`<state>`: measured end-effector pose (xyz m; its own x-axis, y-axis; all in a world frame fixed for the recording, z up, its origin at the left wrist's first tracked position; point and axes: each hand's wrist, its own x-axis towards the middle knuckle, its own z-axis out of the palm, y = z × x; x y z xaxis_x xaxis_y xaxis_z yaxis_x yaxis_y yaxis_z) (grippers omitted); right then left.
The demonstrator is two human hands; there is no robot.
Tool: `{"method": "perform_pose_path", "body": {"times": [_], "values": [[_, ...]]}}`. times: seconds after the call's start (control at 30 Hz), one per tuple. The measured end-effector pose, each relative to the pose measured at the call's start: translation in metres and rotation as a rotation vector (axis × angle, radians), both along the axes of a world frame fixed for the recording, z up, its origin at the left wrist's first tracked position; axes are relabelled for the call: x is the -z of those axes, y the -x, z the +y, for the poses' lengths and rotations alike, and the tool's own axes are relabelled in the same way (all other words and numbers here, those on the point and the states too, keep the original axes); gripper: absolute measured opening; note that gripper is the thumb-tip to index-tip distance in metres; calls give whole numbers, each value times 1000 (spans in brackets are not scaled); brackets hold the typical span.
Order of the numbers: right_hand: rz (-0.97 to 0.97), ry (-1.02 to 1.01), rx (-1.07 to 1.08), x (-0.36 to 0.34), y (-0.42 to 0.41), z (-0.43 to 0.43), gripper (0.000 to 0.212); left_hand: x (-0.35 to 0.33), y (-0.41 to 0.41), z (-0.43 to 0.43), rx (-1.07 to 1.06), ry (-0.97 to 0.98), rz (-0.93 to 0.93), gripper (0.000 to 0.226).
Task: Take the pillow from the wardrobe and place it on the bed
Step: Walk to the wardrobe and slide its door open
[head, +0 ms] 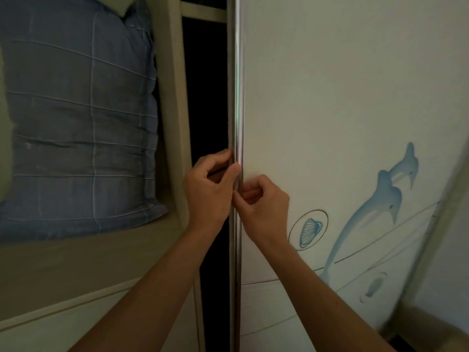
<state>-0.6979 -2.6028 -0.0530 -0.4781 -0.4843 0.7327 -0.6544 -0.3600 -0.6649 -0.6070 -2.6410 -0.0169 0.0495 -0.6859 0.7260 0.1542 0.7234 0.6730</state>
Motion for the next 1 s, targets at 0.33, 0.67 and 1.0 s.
{"method": "perform_pose_path", "body": {"times": [0.33, 0.67, 1.0], "values": [[29, -21, 76, 0, 64, 2, 22, -2, 60, 4, 10, 42, -112, 32], [37, -74, 145, -3, 117, 6, 22, -7, 112, 2, 51, 32, -149, 30], [28, -98, 116, -4, 147, 7, 19, -3, 147, 6, -104, 84, -208, 27]]}}
